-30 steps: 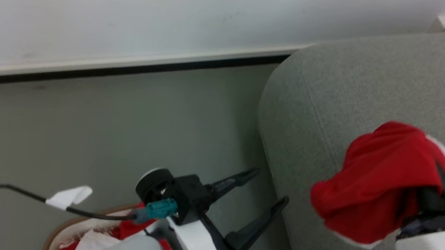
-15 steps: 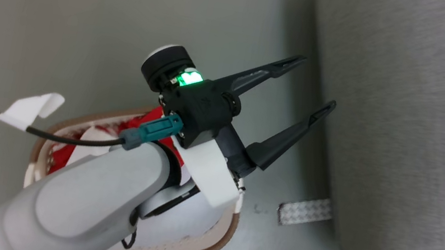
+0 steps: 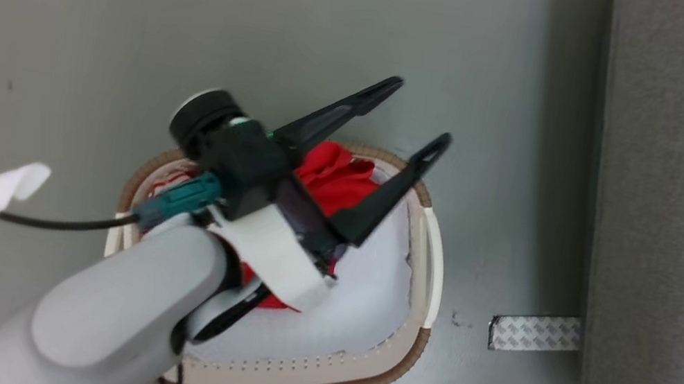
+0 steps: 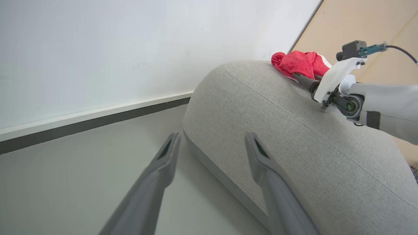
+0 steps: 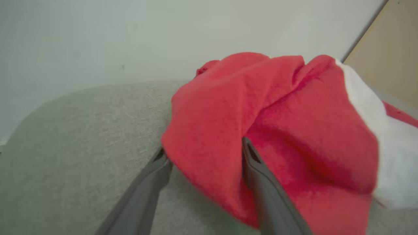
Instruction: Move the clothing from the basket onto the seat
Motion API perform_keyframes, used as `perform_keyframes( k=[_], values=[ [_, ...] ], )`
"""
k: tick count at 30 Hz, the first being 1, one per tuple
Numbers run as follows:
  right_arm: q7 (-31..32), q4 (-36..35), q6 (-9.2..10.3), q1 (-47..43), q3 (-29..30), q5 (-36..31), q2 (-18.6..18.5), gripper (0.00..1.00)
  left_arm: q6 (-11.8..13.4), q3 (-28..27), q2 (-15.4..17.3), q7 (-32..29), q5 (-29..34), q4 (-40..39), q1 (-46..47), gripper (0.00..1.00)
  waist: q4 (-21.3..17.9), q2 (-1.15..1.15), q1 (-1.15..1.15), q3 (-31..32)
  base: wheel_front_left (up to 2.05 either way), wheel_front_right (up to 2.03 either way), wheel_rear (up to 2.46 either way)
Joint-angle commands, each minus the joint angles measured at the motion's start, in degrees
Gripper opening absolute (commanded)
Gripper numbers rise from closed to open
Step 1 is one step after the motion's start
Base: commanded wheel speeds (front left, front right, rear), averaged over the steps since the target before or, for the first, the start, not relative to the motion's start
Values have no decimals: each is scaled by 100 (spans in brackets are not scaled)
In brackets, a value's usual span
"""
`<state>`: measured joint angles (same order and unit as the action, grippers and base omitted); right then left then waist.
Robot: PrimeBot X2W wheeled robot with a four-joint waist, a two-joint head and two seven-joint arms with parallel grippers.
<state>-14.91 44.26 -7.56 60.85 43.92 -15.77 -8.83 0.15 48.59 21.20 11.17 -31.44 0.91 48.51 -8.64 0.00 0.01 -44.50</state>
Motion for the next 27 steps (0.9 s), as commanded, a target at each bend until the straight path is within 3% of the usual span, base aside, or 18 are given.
perform_keyframes(
  k=[1, 10, 17, 27],
  values=[
    [-28, -242, 14, -242, -267, 88, 110, 100, 83, -99, 141, 71, -110, 35, -218, 100, -195, 0, -1, 419, 0, 0, 0],
    [-30, -2112, 15, -2064, -1941, 923, 458, 100, 465, -684, 323, 379, -516, 344, -1461, 100, -249, 0, -1, 1974, 0, 0, 0],
    [-20, -3256, 14, -3555, -2847, 1315, 425, 100, 691, -1573, -34, 400, -356, 292, -2555, 100, 156, 0, -1, 3007, 0, 0, 0],
    [-21, -3782, 15, -5152, -3372, 1393, 523, 100, 596, -2617, -520, 399, 498, 519, -3864, 100, 688, 0, -1, 3945, 0, 0, 0]
  ],
)
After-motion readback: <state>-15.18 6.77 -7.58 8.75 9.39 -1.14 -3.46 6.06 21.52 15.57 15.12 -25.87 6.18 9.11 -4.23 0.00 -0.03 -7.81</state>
